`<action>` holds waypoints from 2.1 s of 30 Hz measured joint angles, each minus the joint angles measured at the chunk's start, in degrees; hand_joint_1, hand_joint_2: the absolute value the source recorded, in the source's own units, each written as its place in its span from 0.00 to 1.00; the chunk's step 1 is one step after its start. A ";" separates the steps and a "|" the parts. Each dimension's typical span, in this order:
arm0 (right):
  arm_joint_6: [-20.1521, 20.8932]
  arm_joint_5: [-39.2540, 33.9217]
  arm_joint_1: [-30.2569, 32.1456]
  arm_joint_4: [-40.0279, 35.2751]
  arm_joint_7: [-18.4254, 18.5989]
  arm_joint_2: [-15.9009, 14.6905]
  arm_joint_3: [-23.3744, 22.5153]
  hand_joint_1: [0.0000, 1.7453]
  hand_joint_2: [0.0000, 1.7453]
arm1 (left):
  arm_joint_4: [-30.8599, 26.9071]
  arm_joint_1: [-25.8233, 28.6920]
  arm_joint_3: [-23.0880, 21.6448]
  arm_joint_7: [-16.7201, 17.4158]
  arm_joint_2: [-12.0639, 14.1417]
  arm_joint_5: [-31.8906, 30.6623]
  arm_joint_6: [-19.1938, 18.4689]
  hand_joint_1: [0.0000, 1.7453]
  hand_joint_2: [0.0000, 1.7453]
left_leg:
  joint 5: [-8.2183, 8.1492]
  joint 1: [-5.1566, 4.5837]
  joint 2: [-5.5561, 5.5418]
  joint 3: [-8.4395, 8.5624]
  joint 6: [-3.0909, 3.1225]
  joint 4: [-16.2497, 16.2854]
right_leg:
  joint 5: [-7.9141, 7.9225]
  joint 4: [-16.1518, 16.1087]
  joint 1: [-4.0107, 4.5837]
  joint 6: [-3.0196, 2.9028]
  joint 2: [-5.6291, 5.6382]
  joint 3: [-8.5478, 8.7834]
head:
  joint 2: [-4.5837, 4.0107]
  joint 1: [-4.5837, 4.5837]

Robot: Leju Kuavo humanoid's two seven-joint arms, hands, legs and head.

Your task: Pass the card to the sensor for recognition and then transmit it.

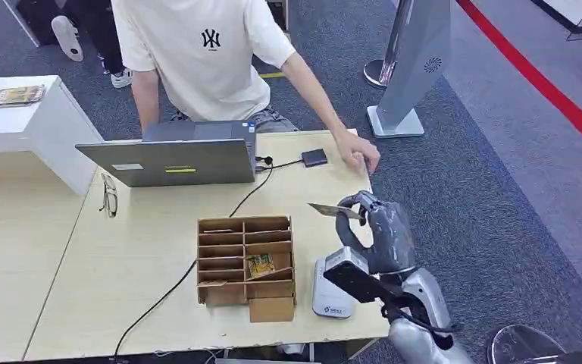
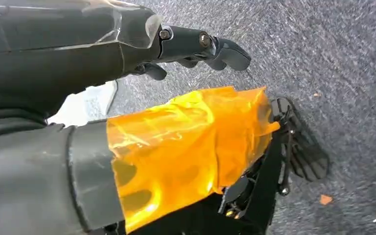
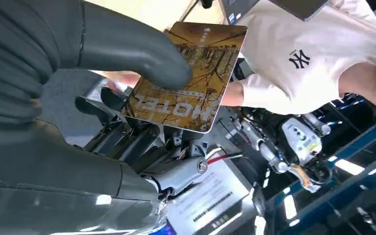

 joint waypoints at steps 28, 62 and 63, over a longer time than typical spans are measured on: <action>-2.29 22.12 -30.65 39.09 10.82 4.26 6.54 0.14 1.00 | -3.02 0.95 -2.93 2.67 0.48 -7.37 -4.59 0.00 0.00 | 0.06 0.01 -0.07 0.01 -0.04 0.00 | 0.02 0.05 0.01 0.00 -0.03 -0.01 | 0.00 0.02; -3.69 -4.61 -5.09 6.83 -2.99 5.73 7.67 0.06 1.00 | -2.41 0.79 -2.25 -0.65 -0.31 -2.73 -1.55 0.00 0.00 | 0.03 0.02 -0.06 -0.05 -0.05 -0.01 | -0.02 0.03 0.02 -0.02 -0.04 -0.10 | 0.00 0.02; -3.69 -4.72 -3.89 6.32 -3.10 5.71 8.20 0.44 1.00 | -2.29 0.80 -2.21 -0.74 -0.31 -2.58 -1.44 0.00 0.00 | 0.03 0.02 -0.06 -0.06 -0.05 -0.01 | -0.02 0.03 0.02 -0.02 -0.04 -0.11 | 0.00 0.02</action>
